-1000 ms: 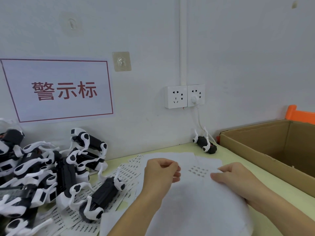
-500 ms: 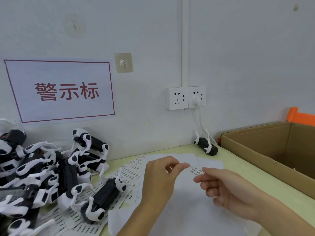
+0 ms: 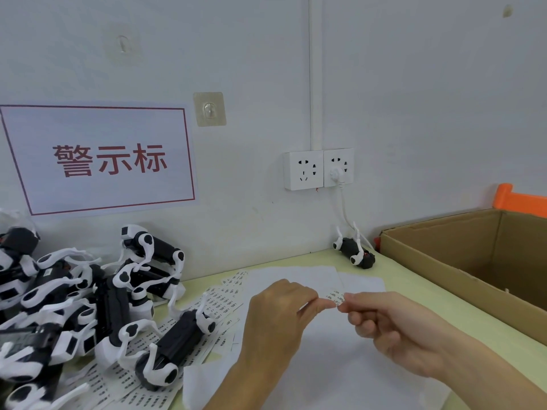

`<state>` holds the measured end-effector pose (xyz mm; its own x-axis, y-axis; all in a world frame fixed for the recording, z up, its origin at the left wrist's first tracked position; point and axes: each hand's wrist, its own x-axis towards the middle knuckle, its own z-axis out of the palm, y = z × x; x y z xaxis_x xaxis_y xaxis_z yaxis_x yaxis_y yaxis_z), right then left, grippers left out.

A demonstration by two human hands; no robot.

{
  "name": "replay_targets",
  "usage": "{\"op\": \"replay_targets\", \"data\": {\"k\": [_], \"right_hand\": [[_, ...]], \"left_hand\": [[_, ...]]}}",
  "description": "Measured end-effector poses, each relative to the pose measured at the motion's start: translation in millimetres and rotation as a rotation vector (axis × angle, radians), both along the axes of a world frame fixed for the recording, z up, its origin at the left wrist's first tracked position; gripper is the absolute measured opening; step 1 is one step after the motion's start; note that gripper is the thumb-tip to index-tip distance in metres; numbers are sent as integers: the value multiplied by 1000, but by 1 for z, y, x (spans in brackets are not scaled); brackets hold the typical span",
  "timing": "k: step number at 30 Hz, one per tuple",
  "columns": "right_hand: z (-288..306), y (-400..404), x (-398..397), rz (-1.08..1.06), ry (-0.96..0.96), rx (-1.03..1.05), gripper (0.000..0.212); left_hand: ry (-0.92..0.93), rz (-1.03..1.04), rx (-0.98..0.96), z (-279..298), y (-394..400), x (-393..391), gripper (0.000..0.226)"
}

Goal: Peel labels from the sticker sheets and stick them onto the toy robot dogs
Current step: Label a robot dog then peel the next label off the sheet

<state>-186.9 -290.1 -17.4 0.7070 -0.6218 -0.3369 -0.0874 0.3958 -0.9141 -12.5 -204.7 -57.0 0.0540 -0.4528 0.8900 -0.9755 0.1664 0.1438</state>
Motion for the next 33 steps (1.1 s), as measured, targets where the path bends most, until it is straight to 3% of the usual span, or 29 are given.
{"op": "replay_targets", "data": {"k": [7, 17, 21, 23, 28, 30, 33], "right_hand": [[-4, -4, 1, 14, 61, -47, 15], [-13, -8, 3, -24, 73, -281, 20], [-14, -8, 6, -188, -57, -380, 20], [-12, -9, 5, -268, -133, -435, 20], [-12, -8, 6, -278, -183, -519, 25], [-13, -7, 8, -264, -181, -504, 31], [-15, -7, 9, -266, -176, -487, 36]], "left_hand": [[-243, 5, -51, 0, -1, 4, 42], [-298, -28, 5, -1, 0, 4, 44], [-305, -11, 31, -4, 1, 3, 40], [-218, 59, 83, 1, 3, 4, 37], [312, 315, 265, 33, 7, 12, 20], [382, 410, 293, 50, 15, 25, 15], [322, 671, 561, 61, 32, 50, 40]]}}
